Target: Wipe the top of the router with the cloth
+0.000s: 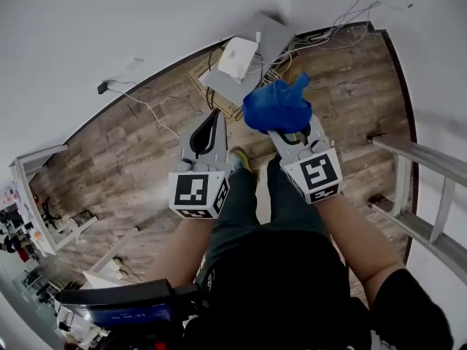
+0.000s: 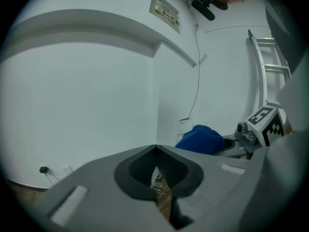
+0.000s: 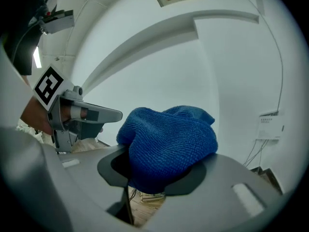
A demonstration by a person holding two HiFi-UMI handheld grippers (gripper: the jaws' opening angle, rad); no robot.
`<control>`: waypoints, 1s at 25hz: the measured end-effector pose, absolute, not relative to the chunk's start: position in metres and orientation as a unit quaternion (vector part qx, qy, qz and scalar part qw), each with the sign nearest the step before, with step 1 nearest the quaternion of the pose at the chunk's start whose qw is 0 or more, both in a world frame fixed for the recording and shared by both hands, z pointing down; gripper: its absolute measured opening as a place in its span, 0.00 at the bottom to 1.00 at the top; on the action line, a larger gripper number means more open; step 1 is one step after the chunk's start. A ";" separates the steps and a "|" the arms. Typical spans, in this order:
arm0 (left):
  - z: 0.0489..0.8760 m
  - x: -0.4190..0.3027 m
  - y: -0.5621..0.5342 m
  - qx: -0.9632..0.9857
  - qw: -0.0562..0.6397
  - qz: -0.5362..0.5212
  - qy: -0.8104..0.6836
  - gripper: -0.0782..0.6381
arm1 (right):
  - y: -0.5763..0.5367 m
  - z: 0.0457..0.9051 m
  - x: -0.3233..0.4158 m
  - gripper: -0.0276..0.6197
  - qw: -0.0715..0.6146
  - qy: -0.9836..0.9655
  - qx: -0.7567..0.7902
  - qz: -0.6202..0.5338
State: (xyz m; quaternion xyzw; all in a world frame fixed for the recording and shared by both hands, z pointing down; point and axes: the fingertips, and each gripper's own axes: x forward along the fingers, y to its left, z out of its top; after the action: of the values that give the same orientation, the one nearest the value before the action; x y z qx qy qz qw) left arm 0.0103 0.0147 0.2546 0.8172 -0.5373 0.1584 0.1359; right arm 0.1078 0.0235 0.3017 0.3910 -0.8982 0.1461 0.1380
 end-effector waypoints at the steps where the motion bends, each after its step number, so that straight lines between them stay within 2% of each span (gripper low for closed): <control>1: 0.273 0.009 -0.003 0.818 0.133 0.158 -0.537 0.11 | 0.008 0.323 0.105 0.31 0.139 -0.897 0.391 0.153; 4: 0.340 -0.002 -0.052 0.818 0.139 0.156 -0.536 0.11 | -0.026 0.398 0.090 0.30 0.145 -0.887 0.395 0.189; 7: 0.410 -0.013 -0.067 0.811 0.175 0.160 -0.534 0.11 | -0.019 0.471 0.073 0.30 0.162 -0.870 0.390 0.255; 10: 0.462 -0.021 -0.077 0.811 0.198 0.159 -0.527 0.11 | -0.029 0.520 0.050 0.30 0.175 -0.870 0.377 0.265; 18: 0.531 -0.062 -0.069 0.809 0.245 0.165 -0.509 0.11 | -0.063 0.609 0.001 0.30 0.223 -0.877 0.358 0.231; 25: 0.576 -0.083 -0.080 0.827 0.236 0.180 -0.478 0.11 | -0.089 0.678 -0.022 0.30 0.206 -0.882 0.356 0.230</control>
State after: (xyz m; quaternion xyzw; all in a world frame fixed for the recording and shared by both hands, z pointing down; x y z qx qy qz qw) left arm -0.0834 -0.0801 0.5759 0.8265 -0.4780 0.1804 0.2361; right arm -0.0224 -0.0893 0.6781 0.3562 -0.8819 0.2298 0.2065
